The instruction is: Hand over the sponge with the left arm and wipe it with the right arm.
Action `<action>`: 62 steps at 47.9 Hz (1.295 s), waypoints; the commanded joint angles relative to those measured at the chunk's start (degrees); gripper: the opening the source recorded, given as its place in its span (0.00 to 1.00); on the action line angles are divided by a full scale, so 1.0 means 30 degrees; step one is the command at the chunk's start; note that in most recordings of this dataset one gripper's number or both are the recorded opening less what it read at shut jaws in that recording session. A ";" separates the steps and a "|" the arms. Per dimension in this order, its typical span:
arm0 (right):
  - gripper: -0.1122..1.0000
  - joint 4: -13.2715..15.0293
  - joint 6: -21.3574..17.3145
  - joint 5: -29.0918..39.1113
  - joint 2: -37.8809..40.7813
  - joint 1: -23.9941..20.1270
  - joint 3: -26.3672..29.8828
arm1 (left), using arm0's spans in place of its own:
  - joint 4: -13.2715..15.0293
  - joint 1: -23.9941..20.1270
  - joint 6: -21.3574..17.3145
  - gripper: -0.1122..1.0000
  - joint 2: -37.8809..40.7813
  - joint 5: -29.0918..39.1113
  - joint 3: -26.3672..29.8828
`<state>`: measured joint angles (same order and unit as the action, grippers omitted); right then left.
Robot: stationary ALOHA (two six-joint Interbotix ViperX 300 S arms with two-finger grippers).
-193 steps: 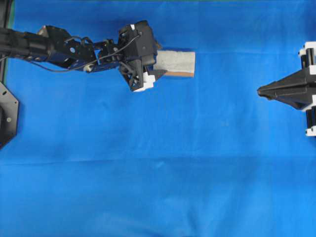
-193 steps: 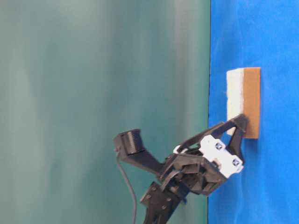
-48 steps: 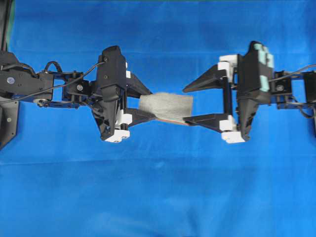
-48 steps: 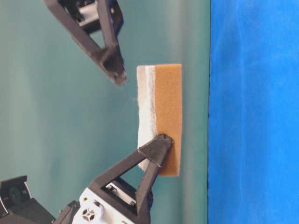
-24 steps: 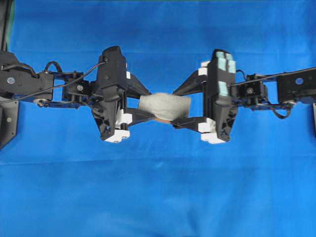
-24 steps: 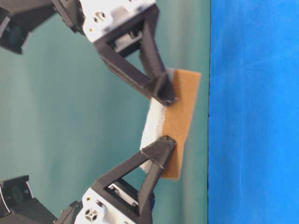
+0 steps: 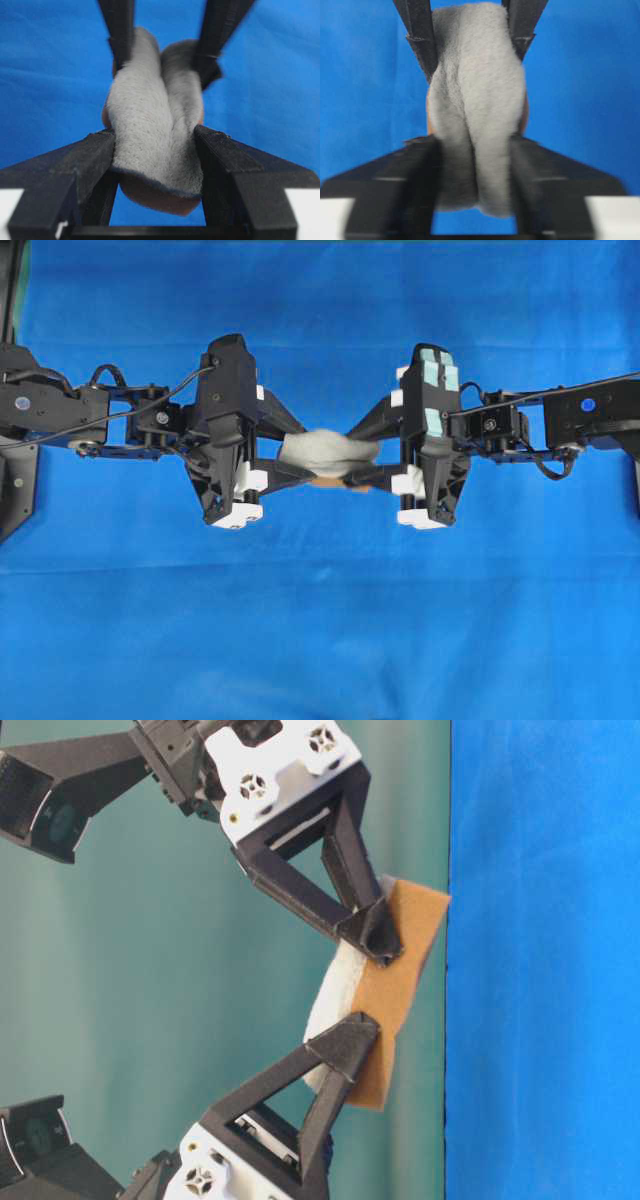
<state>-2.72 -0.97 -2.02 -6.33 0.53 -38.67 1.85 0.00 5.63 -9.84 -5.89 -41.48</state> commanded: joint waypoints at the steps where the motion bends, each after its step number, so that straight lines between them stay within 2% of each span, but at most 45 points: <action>1: 0.48 0.0059 0.0029 0.0293 -0.0234 0.0029 0.0439 | 0.0000 0.0088 -0.0029 0.45 -0.0264 -0.0117 0.0059; 5: 0.32 0.0088 0.0029 0.0557 -0.0352 0.0029 0.0439 | 0.0000 0.0146 -0.0088 0.42 -0.0264 -0.0146 0.0059; 16: 0.31 0.0088 -0.0059 0.0703 -0.0820 0.0029 0.0205 | -0.0059 0.0176 -0.0176 0.41 -0.0410 -0.0264 -0.0029; 18: 0.31 0.0088 -0.0059 0.0703 -0.0908 0.0029 0.0146 | -0.0059 0.0176 -0.0146 0.48 -0.0498 -0.0264 -0.0088; 24: 0.31 0.0059 -0.0088 0.0703 -0.1289 -0.0029 -0.0146 | -0.0088 0.0176 -0.0205 0.81 -0.1172 -0.0293 -0.0469; 26: 0.31 0.0088 -0.0088 0.0703 -0.1406 -0.0029 -0.0264 | -0.0059 0.0176 -0.0264 0.87 -0.1523 -0.0293 -0.0703; 47: 0.31 0.0059 -0.0205 0.1611 -0.2197 -0.0322 -0.0938 | -0.0088 0.0557 -0.0527 0.84 -0.6328 -0.1260 -0.4482; 62: 0.31 0.0059 -0.0205 0.1523 -0.1348 -0.0205 -0.0674 | -0.0088 0.0615 -0.0557 0.84 -0.7061 -0.1289 -0.4893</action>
<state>-2.55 -1.58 2.99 -10.72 -0.26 -42.10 1.76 1.58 4.04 -30.59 -9.23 -56.07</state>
